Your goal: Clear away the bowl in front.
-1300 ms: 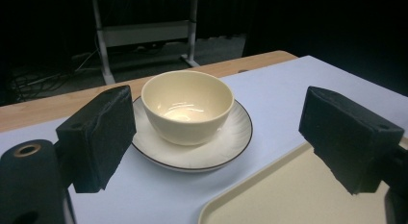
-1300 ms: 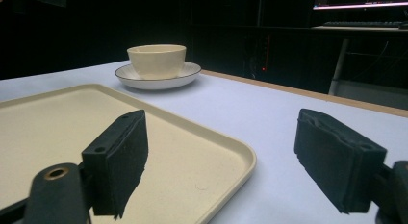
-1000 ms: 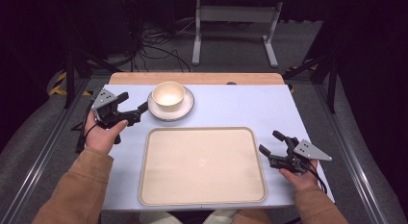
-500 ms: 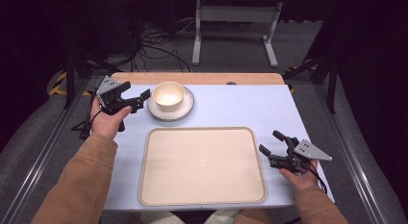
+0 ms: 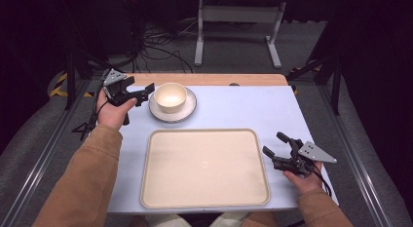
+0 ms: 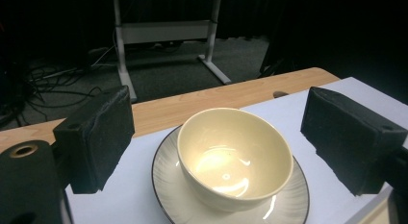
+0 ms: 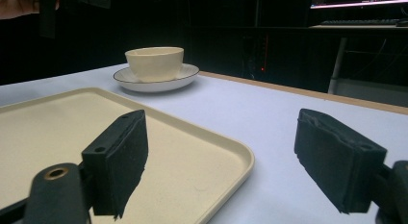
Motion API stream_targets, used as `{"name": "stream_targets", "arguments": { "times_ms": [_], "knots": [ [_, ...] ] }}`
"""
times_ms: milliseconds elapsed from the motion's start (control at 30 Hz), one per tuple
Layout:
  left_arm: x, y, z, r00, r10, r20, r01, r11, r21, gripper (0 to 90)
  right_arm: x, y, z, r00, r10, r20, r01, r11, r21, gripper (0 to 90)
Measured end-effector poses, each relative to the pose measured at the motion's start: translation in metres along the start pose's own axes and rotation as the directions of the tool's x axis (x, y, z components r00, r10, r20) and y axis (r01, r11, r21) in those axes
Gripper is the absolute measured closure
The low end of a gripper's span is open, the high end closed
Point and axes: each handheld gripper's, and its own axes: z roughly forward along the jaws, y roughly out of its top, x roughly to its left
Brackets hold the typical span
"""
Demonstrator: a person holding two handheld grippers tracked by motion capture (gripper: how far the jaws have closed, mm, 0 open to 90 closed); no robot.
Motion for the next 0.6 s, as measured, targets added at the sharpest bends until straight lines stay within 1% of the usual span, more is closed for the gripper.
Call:
{"name": "stream_targets", "arguments": {
  "times_ms": [133,167,267,300,333,400,500,533,600],
  "knots": [
    [0.002,0.002,0.006,1.0,-0.002,-0.006,0.002,1.0,0.003,11.9,0.0,0.0,0.0,1.0,0.002,0.003,-0.002,1.0,-0.001,20.0],
    [0.003,0.003,0.008,0.9999,-0.002,-0.013,0.002,1.0,0.006,11.9,0.0,0.0,0.0,1.0,0.001,0.001,-0.001,1.0,-0.001,20.0],
    [0.004,0.003,0.011,0.9998,-0.016,-0.014,0.016,0.9998,0.007,12.0,0.0,0.0,0.0,1.0,0.0,0.001,0.0,1.0,-0.001,19.9],
    [0.003,0.002,0.015,0.9998,-0.008,-0.016,0.008,0.9999,0.015,12.0,0.0,0.0,0.0,1.0,0.0,-0.001,0.0,1.0,-0.004,19.8],
    [0.003,0.002,0.015,0.9998,-0.008,-0.016,0.008,0.9999,0.015,12.0,0.0,0.0,0.0,1.0,0.0,-0.001,0.0,1.0,-0.004,19.8],
    [0.002,0.002,0.021,0.9998,-0.007,-0.019,0.007,0.9995,0.032,12.1,-0.001,0.0,-0.001,1.0,0.004,-0.002,-0.004,1.0,-0.006,19.7],
    [0.0,0.002,0.027,0.9991,-0.029,-0.03,0.031,0.997,0.071,16.1,-0.001,0.0,-0.001,1.0,0.004,-0.003,-0.004,1.0,-0.007,19.7],
    [0.0,0.003,0.03,0.9988,-0.028,-0.04,0.031,0.9958,0.087,17.5,-0.001,0.0,-0.001,1.0,0.003,-0.003,-0.003,1.0,-0.006,19.7],
    [0.0,0.002,0.035,0.9984,-0.02,-0.053,0.025,0.9945,0.102,18.7,0.0,0.0,-0.001,1.0,0.002,-0.003,-0.002,1.0,-0.009,19.7]
  ]
}}
